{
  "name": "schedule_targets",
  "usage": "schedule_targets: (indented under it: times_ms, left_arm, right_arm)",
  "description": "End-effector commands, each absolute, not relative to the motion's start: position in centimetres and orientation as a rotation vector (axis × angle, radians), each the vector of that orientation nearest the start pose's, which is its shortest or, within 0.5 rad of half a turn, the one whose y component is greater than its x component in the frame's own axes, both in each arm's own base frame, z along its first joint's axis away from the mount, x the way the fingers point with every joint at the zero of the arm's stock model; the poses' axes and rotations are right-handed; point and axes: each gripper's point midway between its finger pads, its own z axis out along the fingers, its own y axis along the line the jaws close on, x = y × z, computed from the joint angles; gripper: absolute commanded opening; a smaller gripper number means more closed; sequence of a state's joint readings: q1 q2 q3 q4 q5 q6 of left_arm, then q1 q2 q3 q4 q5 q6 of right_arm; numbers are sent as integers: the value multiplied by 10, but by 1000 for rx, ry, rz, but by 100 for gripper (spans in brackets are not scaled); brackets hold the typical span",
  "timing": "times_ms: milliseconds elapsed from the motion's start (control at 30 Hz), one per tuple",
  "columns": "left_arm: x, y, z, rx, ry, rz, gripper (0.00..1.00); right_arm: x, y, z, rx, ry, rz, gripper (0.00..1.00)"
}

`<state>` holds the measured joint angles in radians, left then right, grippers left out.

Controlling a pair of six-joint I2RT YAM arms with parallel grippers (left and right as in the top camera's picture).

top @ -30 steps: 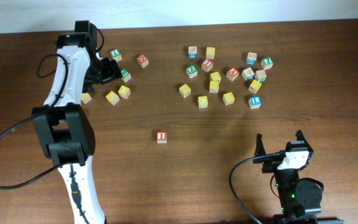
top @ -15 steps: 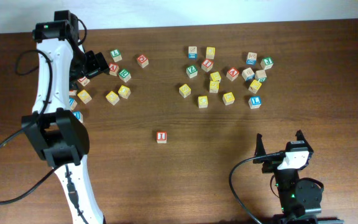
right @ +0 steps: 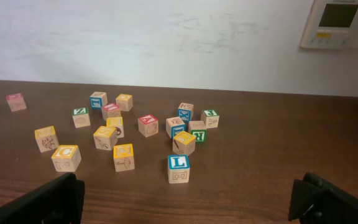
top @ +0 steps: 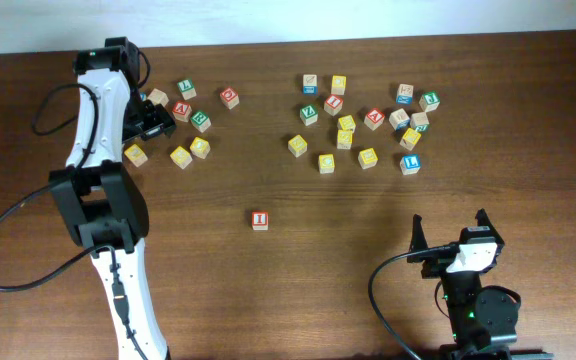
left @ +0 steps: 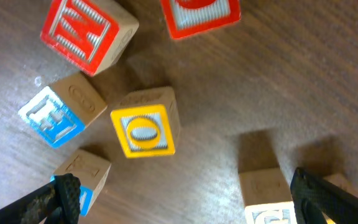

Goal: Spell out ICRA

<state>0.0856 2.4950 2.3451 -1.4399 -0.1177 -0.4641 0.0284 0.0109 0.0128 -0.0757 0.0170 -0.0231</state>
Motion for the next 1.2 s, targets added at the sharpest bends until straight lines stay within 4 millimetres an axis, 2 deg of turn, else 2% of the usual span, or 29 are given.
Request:
schedule_targets:
  times_ms: [0, 100, 267, 400, 600, 800, 900, 1067, 1167]
  left_arm:
    - [482, 66, 53, -870, 2964, 200, 100]
    - [493, 67, 53, -864, 2922, 185, 98]
    - [500, 69, 43, -864, 2909, 186, 84]
    - [500, 76, 43, -888, 2888, 222, 84]
    - [492, 75, 36, -994, 2889, 227, 84]
    - [481, 74, 21, -1001, 2933, 247, 84]
    - [482, 70, 38, -934, 2946, 212, 86]
    - [491, 71, 107, -908, 2811, 158, 89]
    - [494, 72, 131, -896, 2753, 136, 89]
  right_arm:
    - [246, 4, 155, -26, 1651, -7, 98]
    - [246, 4, 155, -25, 1651, -7, 98]
    - [246, 4, 155, -25, 1651, -7, 98]
    - [246, 4, 155, -25, 1651, -7, 98]
    - [246, 4, 155, -25, 1651, -7, 98]
    - [246, 4, 155, -25, 1651, -7, 98]
    - [246, 4, 155, -25, 1651, -7, 98]
    - [246, 4, 155, -25, 1651, -7, 98]
    - [246, 4, 155, -25, 1651, -7, 98]
